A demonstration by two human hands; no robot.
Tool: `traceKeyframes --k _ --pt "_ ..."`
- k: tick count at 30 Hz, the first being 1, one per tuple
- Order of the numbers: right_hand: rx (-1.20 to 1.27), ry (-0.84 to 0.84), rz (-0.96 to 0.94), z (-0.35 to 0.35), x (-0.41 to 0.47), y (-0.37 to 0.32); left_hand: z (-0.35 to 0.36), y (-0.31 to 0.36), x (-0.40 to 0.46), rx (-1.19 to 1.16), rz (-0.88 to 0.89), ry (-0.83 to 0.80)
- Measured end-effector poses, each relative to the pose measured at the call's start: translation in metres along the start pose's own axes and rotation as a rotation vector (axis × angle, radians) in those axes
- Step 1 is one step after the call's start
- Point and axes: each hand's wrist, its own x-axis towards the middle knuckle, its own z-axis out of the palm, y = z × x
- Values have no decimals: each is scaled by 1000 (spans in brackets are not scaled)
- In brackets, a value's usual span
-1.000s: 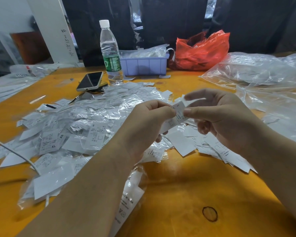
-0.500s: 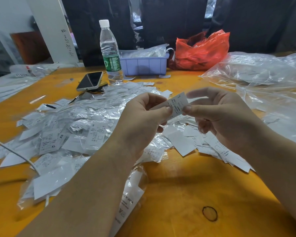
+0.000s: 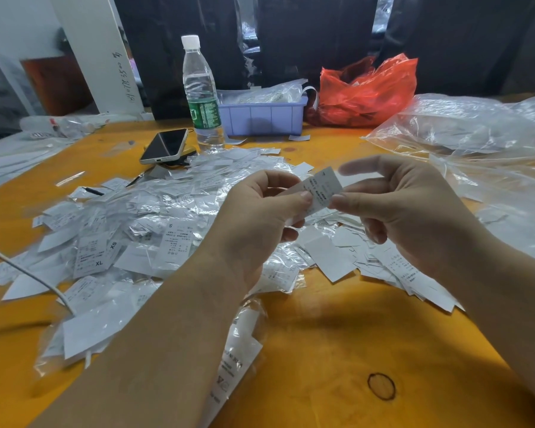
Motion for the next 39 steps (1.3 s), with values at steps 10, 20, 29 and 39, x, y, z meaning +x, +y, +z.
traceKeyframes --k 10,20,29,39 --pt "28 -86 32 3 -1 0 0 0 -3 94 17 -26" --pt "20 -137 80 7 -1 4 -2 -1 -4 216 134 6" --pt "30 -130 109 7 -1 5 -3 1 -5 224 160 -11" --pt "53 -40 75 2 1 4 -2 1 -3 273 52 -36"
